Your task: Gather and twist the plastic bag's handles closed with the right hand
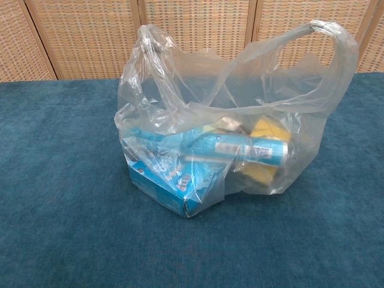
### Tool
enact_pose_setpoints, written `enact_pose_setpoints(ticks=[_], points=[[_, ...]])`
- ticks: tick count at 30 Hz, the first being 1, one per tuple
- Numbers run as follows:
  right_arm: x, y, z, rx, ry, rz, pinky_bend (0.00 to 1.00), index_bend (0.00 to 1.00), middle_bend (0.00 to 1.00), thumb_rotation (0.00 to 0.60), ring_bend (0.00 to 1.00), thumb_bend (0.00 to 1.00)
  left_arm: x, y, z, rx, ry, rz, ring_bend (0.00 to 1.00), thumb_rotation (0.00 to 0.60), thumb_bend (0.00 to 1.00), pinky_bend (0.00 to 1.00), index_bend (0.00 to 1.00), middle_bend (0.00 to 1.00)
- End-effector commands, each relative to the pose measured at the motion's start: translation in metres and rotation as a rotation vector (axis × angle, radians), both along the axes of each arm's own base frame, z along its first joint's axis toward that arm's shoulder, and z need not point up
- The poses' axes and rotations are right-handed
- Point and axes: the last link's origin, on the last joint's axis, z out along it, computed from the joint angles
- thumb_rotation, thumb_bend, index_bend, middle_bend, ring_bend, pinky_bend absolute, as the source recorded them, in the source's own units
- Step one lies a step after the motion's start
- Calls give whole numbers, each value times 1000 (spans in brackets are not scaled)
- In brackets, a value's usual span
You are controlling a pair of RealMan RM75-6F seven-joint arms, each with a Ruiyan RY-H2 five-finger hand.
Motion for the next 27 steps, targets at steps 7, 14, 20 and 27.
enact_pose_setpoints(ticks=[7, 14, 20, 27], points=[[-2, -1, -1, 5, 18, -14, 0, 96, 2, 600, 0, 0, 0, 1, -1, -3, 7, 6, 0, 600, 63, 0, 0, 0], [6, -8, -11, 148, -98, 6, 0, 106, 57, 600, 0, 0, 4, 5, 1, 5, -3, -2, 0, 600, 64, 0, 0, 0], [28, -27, -19, 410, -305, 90, 0, 120, 100, 600, 0, 0, 14, 11, -1, -6, -13, -10, 0, 600, 64, 0, 0, 0], [61, -44, -29, 574, -454, 211, 0, 119, 126, 600, 0, 0, 25, 19, 2, 1, -33, -4, 0, 600, 67, 0, 0, 0]])
